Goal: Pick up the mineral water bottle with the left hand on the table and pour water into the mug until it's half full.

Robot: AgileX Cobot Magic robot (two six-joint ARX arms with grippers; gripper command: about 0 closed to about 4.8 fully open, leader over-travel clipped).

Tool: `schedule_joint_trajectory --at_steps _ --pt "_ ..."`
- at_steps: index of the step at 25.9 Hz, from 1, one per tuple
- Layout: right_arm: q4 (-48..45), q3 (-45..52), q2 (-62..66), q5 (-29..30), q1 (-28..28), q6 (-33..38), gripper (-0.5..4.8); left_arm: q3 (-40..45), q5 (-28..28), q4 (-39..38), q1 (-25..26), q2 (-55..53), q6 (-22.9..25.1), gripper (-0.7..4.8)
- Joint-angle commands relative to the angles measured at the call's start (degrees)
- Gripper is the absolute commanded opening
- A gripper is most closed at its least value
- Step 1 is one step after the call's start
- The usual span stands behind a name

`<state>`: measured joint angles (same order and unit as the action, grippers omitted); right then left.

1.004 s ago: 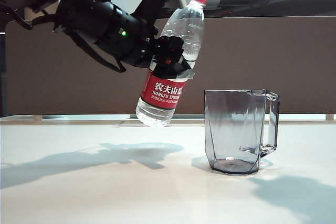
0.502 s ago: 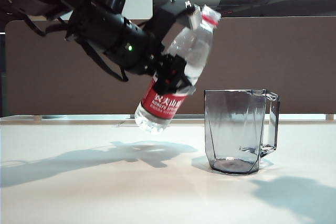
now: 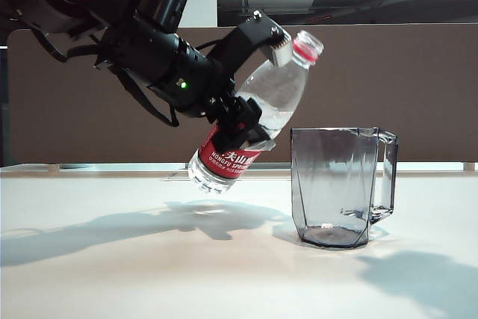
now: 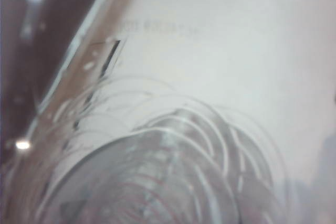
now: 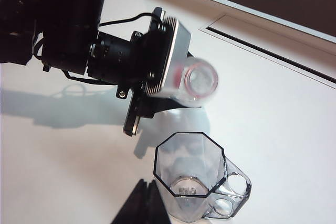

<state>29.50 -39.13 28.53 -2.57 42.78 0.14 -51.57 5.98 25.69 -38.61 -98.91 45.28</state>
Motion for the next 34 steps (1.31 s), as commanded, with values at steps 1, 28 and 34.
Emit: schedule_joint_trajectory --at_steps 1,28,34 --pt "-0.6 -0.5 -0.2 0.2 0.0 -0.2 -0.08 -0.7 0.2 4.0 -0.2 0.6 3.2 2.58" --pt "-0.5 -0.5 -0.2 1.4 0.0 -0.2 -0.08 -1.5 0.2 5.2 -0.3 -1.6 15.0 2.58" --pt "-0.5 -0.5 -0.2 1.4 0.1 -0.2 -0.08 -1.5 0.2 5.3 -0.3 -1.6 19.3 2.58"
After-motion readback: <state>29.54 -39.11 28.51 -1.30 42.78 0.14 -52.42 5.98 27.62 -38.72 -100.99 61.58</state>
